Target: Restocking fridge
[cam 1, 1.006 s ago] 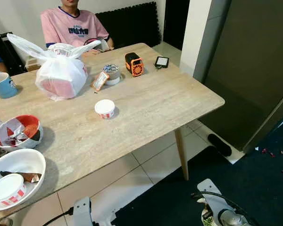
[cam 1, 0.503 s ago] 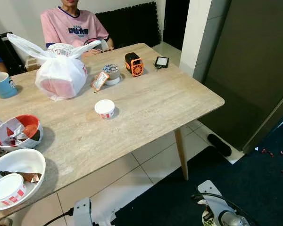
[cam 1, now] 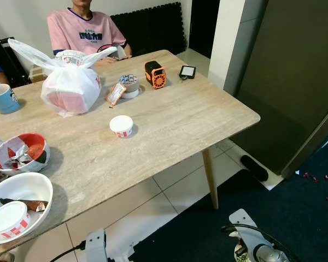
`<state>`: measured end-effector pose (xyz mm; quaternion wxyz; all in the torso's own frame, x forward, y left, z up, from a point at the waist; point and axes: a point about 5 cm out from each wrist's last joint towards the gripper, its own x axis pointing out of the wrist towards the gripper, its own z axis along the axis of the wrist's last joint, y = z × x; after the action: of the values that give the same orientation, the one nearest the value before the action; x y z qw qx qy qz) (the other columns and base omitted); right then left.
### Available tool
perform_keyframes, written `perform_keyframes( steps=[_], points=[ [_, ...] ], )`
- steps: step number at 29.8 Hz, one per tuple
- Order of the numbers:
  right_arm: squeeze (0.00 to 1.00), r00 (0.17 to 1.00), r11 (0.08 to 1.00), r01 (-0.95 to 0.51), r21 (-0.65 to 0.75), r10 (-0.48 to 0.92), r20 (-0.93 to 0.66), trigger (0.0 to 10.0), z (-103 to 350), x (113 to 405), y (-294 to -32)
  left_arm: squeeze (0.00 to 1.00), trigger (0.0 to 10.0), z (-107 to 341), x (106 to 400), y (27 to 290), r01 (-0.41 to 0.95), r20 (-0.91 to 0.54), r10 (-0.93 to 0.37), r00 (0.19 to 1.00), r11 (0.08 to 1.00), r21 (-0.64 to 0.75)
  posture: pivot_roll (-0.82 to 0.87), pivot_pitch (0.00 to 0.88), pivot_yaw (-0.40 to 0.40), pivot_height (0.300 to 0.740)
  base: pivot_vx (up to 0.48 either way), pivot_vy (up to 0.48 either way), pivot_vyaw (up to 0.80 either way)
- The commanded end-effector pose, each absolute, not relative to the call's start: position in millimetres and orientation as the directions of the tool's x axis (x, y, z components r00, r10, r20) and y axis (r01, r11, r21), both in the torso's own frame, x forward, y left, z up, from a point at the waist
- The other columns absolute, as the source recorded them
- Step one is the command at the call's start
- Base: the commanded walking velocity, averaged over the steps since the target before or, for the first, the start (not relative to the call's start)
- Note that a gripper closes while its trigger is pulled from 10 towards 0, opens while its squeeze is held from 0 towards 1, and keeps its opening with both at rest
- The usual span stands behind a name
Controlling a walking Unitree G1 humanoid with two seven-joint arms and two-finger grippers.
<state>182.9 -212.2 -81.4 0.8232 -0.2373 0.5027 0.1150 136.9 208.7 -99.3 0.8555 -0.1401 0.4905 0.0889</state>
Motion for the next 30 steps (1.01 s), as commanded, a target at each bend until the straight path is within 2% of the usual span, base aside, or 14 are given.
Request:
perform_keyframes(
  steps=[1, 30],
  points=[
    [0.0, 0.46, 0.862, -0.428, -0.273, -0.052, -0.886, 10.0, -82.5, 179.7, -214.1, 0.0, 10.0, -101.9, 132.4, 202.7, -0.276, -0.874, -0.005, 0.486, 0.948, -0.159, 0.0, 0.0, -0.017, 0.74, 0.0, 0.0, 0.0],
    [0.0, 0.479, 0.875, -0.394, -0.281, -0.065, -0.876, 10.0, -78.8, 186.0, -217.8, 0.0, 10.0, -100.9, 136.5, 200.1, -0.27, -0.869, -0.014, 0.494, 0.948, -0.168, 0.0, 0.0, -0.003, 0.74, 0.0, 0.0, 0.0]
  ],
)
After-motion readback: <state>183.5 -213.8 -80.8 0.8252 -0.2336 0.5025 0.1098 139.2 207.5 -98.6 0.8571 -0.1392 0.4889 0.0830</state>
